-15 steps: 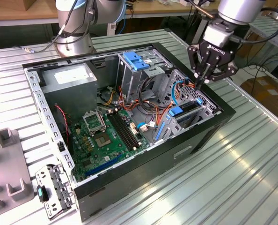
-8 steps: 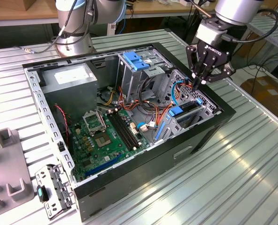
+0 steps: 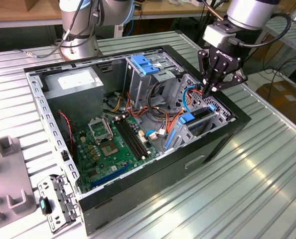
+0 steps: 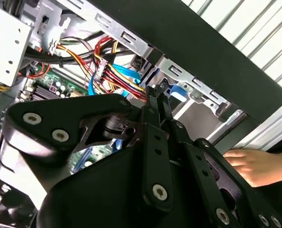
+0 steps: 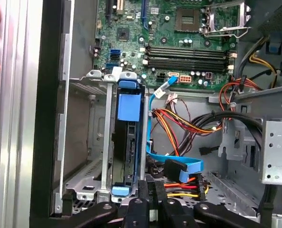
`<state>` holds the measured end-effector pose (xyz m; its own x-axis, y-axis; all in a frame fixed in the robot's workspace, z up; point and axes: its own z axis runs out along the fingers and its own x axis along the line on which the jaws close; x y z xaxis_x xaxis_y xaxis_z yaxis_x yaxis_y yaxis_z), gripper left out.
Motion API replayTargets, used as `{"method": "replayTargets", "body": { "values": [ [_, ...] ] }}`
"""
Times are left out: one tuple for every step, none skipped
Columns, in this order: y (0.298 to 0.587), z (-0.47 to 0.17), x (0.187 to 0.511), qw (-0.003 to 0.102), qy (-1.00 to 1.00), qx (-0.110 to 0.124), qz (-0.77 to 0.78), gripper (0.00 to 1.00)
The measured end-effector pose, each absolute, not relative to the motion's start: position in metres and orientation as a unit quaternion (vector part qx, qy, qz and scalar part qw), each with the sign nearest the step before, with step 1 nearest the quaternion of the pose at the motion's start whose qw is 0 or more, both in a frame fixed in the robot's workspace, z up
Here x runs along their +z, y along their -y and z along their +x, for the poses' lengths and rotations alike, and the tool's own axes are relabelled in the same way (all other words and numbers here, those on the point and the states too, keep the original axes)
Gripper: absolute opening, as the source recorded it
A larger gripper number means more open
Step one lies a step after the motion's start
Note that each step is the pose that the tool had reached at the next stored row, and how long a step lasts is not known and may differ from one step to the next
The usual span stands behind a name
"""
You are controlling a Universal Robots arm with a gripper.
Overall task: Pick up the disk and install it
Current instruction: 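Insert the first disk wire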
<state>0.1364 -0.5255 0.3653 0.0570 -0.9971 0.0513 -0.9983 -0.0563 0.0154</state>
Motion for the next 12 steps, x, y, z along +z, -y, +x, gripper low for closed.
{"method": "replayTargets", "body": {
  "values": [
    [0.526,0.135,0.365,0.023,0.687,0.013,0.727,0.17],
    [0.527,0.134,0.364,0.023,0.687,0.013,0.727,0.17],
    [0.528,0.133,0.364,0.023,0.687,0.013,0.727,0.17],
    [0.529,0.132,0.363,0.023,0.687,0.013,0.727,0.17],
    [0.531,0.131,0.363,0.023,0.687,0.013,0.727,0.17],
    [0.534,0.130,0.362,0.023,0.687,0.013,0.727,0.17],
    [0.536,0.129,0.361,0.023,0.687,0.013,0.727,0.17],
    [0.537,0.129,0.361,0.023,0.687,0.013,0.727,0.17],
    [0.537,0.129,0.360,0.023,0.687,0.013,0.727,0.17],
    [0.538,0.129,0.360,0.023,0.687,0.013,0.727,0.17],
    [0.538,0.128,0.359,0.023,0.687,0.013,0.727,0.17],
    [0.539,0.128,0.358,0.023,0.687,0.013,0.727,0.17]
  ]
}}
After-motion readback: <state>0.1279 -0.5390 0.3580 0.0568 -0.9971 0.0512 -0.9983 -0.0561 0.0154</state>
